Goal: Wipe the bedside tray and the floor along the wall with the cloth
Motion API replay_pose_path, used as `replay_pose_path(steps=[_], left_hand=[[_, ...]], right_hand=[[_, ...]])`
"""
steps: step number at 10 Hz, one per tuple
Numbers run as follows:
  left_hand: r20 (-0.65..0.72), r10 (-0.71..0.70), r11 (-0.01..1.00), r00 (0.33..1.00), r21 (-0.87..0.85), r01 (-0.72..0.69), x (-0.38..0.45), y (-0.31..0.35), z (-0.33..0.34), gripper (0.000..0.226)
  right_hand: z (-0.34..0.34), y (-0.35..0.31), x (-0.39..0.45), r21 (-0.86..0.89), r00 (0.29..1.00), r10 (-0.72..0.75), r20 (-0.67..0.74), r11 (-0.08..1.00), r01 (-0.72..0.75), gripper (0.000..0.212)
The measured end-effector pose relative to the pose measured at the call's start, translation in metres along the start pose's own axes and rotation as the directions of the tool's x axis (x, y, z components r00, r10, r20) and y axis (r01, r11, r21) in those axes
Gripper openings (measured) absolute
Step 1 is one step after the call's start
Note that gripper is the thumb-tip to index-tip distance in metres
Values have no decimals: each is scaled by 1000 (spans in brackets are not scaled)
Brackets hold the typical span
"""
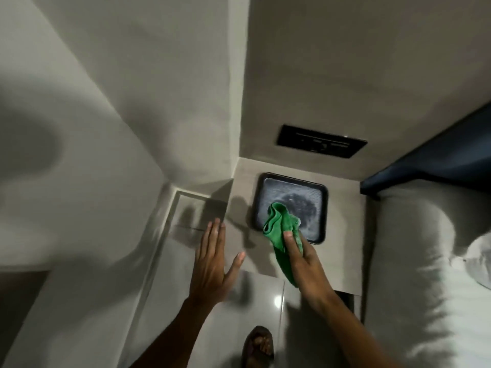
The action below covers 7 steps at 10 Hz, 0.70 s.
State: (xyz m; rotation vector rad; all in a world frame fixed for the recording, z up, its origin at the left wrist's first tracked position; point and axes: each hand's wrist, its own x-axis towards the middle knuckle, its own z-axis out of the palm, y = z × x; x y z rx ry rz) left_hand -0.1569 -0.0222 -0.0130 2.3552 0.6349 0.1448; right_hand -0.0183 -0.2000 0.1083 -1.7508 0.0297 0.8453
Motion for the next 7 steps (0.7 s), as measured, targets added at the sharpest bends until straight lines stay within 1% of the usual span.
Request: replay_pose_path(steps=[1, 2, 3, 4, 5, 6, 7], left_hand=[[59, 53, 996, 997, 73, -58, 31, 9, 28, 95], [112, 37, 990, 993, 131, -51, 55, 9, 56, 100], [167, 22, 971, 986, 230, -61, 72, -2, 83, 103], [189, 86, 930, 978, 338, -147, 81, -23, 103, 102], [169, 153, 884, 974, 416, -211, 83, -37, 115, 100], [178, 177, 887, 968, 397, -235, 82, -37, 112, 97], [152, 193, 917, 969, 324, -233, 86, -39, 108, 97]], right_hand=[[-26, 1, 33, -166, 982, -108, -155, 983, 82, 40], [-38, 11, 76, -371, 956, -185, -226, 924, 90, 49], [-33, 25, 127, -611, 949, -229, -216, 790, 51, 57], [-22, 59, 170, -837, 983, -177, -36, 543, 67, 71], [-12, 98, 181, -908, 981, -193, 16, 408, 95, 79], [-11, 106, 176, -890, 969, -245, -22, 445, 93, 75], [-13, 100, 166, -858, 950, -306, -59, 503, 108, 71]])
